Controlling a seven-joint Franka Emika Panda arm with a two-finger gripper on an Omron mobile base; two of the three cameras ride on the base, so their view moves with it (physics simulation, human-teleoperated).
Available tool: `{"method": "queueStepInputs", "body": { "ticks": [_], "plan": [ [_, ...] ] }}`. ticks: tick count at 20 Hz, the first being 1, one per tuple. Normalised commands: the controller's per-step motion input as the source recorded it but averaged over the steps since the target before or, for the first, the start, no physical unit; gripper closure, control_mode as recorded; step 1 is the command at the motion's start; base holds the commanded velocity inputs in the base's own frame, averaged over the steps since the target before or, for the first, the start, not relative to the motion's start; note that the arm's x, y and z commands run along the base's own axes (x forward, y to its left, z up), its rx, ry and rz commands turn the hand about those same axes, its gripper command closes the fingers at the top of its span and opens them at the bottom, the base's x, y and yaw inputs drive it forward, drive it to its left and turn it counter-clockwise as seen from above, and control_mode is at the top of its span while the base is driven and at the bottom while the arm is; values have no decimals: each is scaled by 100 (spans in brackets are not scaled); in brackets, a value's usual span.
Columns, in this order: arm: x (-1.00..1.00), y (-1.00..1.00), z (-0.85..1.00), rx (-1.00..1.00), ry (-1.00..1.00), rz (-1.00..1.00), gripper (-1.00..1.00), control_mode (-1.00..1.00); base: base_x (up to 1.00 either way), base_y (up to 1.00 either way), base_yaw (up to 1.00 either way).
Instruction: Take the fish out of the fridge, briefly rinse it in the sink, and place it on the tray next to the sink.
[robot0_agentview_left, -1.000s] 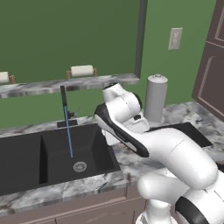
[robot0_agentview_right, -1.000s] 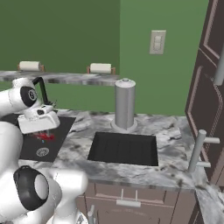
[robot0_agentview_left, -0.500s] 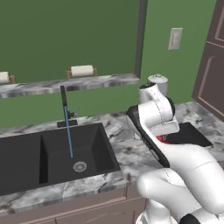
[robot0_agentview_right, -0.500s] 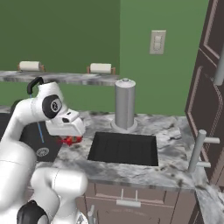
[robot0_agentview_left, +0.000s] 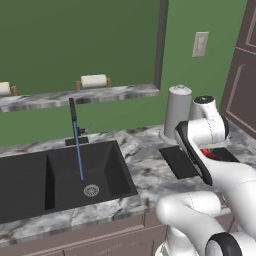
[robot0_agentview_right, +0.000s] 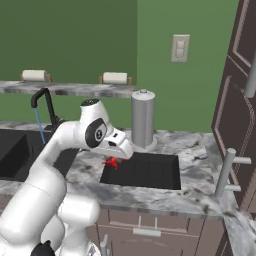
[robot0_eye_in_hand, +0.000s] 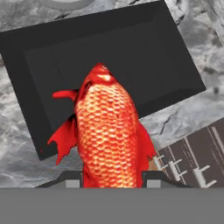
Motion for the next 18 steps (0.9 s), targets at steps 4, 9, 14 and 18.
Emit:
{"method": "queueStepInputs", "body": {
  "ticks": [4, 9, 14, 18],
  "plan": [
    [100, -100, -15, 5, -1, 0, 100, -100, 0, 0, 0],
    [93, -97, -27, 7, 0, 0, 100, -100, 0, 0, 0],
    [53, -46, -50, 5, 1, 2, 100, -100, 0, 0, 0],
    [55, -10, -41, 4, 0, 0, 100, -100, 0, 0, 0]
  ]
}}
